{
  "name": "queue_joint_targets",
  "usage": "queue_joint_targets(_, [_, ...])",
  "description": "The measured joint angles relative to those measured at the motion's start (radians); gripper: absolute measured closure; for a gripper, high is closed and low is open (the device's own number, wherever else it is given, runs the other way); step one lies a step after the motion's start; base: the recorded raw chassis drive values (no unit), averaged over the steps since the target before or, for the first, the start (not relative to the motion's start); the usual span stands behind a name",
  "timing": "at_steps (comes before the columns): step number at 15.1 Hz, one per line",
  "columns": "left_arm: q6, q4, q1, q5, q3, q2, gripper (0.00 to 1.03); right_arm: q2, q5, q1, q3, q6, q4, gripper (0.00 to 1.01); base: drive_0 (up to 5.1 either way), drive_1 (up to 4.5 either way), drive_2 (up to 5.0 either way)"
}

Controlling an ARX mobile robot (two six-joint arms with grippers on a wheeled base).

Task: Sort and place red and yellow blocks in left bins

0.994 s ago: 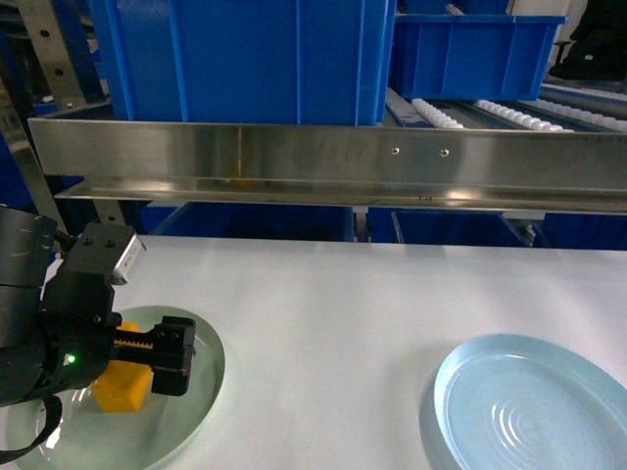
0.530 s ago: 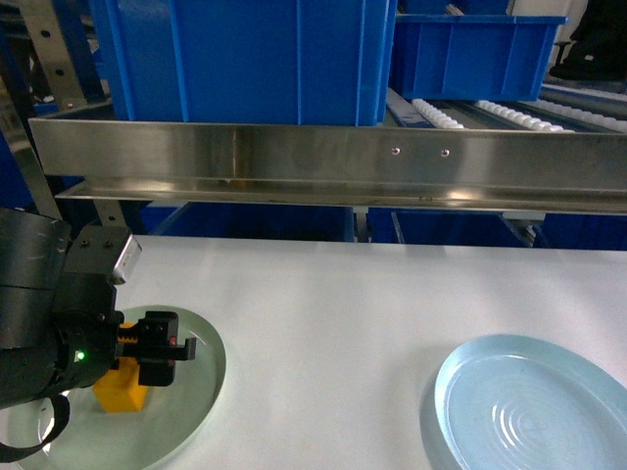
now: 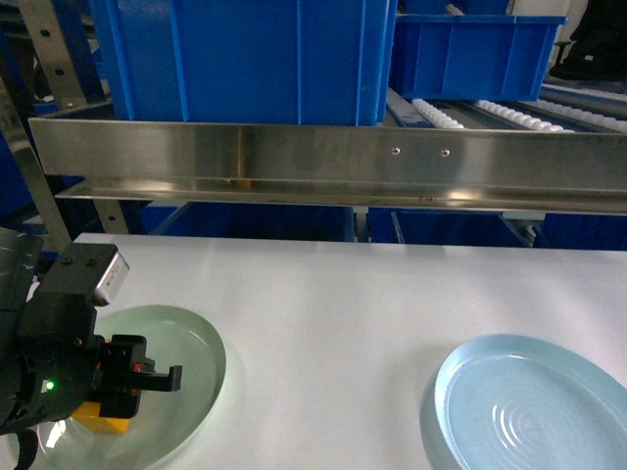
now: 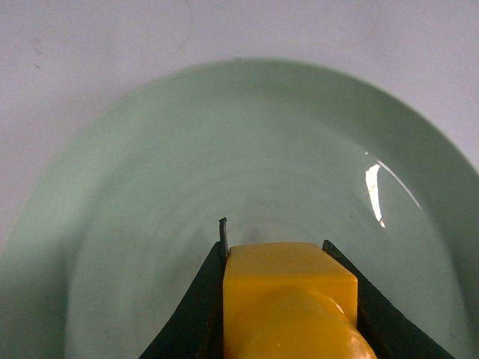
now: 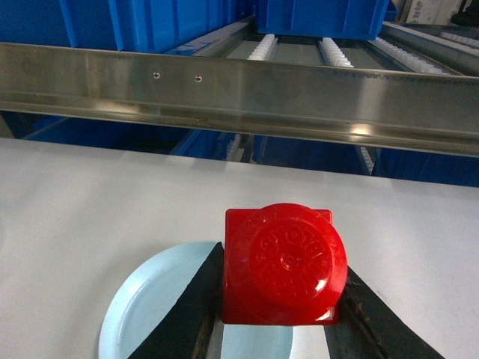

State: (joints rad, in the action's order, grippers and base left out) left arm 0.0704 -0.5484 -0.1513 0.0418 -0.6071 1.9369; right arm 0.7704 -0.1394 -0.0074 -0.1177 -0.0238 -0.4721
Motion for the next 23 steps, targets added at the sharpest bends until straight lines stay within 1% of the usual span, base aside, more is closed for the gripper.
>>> queue_joint_targets(1, [0.000,0.000,0.005,-0.005,0.003,-0.023,0.77,0.000,0.000,0.000,0.000,0.000,0.000,0.72,0.0,0.00,0.0])
queue_joint_targets(2, [0.000,-0.002,0.021,-0.029,0.018,-0.106,0.77,0.000,0.000,0.000,0.000,0.000,0.000,0.72,0.0,0.00,0.0])
queue_joint_targets(3, [0.000,0.006,0.032,-0.038,0.028,-0.154,0.77,0.000,0.000,0.000,0.000,0.000,0.000,0.72,0.0,0.00,0.0])
queue_joint_targets(5, [0.002,0.053,0.048,-0.068,0.034,-0.240,0.77,0.000,0.000,0.000,0.000,0.000,0.000,0.72,0.0,0.00,0.0])
queue_joint_targets(7, [0.014,0.125,0.065,-0.111,0.025,-0.391,0.77,0.000,0.000,0.000,0.000,0.000,0.000,0.72,0.0,0.00,0.0])
queue_joint_targets(8, [0.040,0.175,0.075,-0.145,0.004,-0.455,0.77,0.000,0.000,0.000,0.000,0.000,0.000,0.72,0.0,0.00,0.0])
queue_joint_targets(10, [0.084,0.236,0.084,-0.195,-0.029,-0.562,0.77,0.000,0.000,0.000,0.000,0.000,0.000,0.72,0.0,0.00,0.0])
queue_joint_targets(12, [0.105,0.267,0.093,-0.237,-0.037,-0.643,0.77,0.000,0.000,0.000,0.000,0.000,0.000,0.72,0.0,0.00,0.0])
queue_joint_targets(13, [0.106,0.270,0.103,-0.269,-0.037,-0.685,0.77,0.000,0.000,0.000,0.000,0.000,0.000,0.72,0.0,0.00,0.0])
queue_joint_targets(14, [0.105,0.262,0.108,-0.288,-0.037,-0.712,0.77,0.000,0.000,0.000,0.000,0.000,0.000,0.72,0.0,0.00,0.0])
queue_joint_targets(15, [0.092,0.221,0.113,-0.307,-0.030,-0.723,0.77,0.000,0.000,0.000,0.000,0.000,0.000,0.72,0.0,0.00,0.0])
queue_joint_targets(16, [0.079,0.189,0.114,-0.312,-0.016,-0.722,0.77,0.000,0.000,0.000,0.000,0.000,0.000,0.72,0.0,0.00,0.0])
queue_joint_targets(19, [0.076,0.192,0.114,-0.313,-0.006,-0.719,0.77,0.000,0.000,0.000,0.000,0.000,0.000,0.72,0.0,0.00,0.0])
queue_joint_targets(23, [0.068,0.192,0.111,-0.320,-0.006,-0.718,0.77,0.000,0.004,0.000,0.000,0.000,-0.002,0.72,-4.8,2.64,2.6])
